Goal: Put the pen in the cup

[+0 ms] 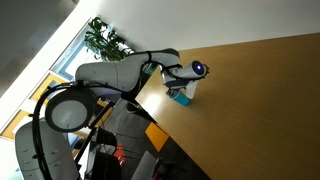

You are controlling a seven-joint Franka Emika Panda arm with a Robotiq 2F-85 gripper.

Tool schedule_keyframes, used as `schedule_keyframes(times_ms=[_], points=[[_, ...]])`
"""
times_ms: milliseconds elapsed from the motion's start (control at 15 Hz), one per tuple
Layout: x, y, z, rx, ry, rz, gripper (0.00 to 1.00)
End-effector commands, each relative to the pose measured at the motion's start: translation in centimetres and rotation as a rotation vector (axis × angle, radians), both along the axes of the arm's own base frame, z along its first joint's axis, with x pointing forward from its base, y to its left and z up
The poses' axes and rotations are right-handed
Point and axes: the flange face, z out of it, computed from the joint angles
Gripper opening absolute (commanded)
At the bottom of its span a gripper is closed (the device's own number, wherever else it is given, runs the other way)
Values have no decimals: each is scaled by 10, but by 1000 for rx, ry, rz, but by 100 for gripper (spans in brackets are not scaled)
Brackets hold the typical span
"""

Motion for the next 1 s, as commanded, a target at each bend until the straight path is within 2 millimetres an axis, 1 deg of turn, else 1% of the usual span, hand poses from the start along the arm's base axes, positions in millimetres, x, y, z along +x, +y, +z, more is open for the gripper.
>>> schedule_keyframes(times_ms=[0, 67, 133, 400, 533, 667, 933], points=[[7, 3, 3, -11, -20, -17, 90], [6, 4, 3, -11, -20, -15, 96], [5, 4, 4, -10, -21, -12, 100], [-2, 6, 7, -8, -27, -2, 100], [-7, 10, 11, -2, -30, 10, 100], [-16, 12, 19, 3, -36, 21, 100], [-35, 13, 47, -4, -67, 34, 100]])
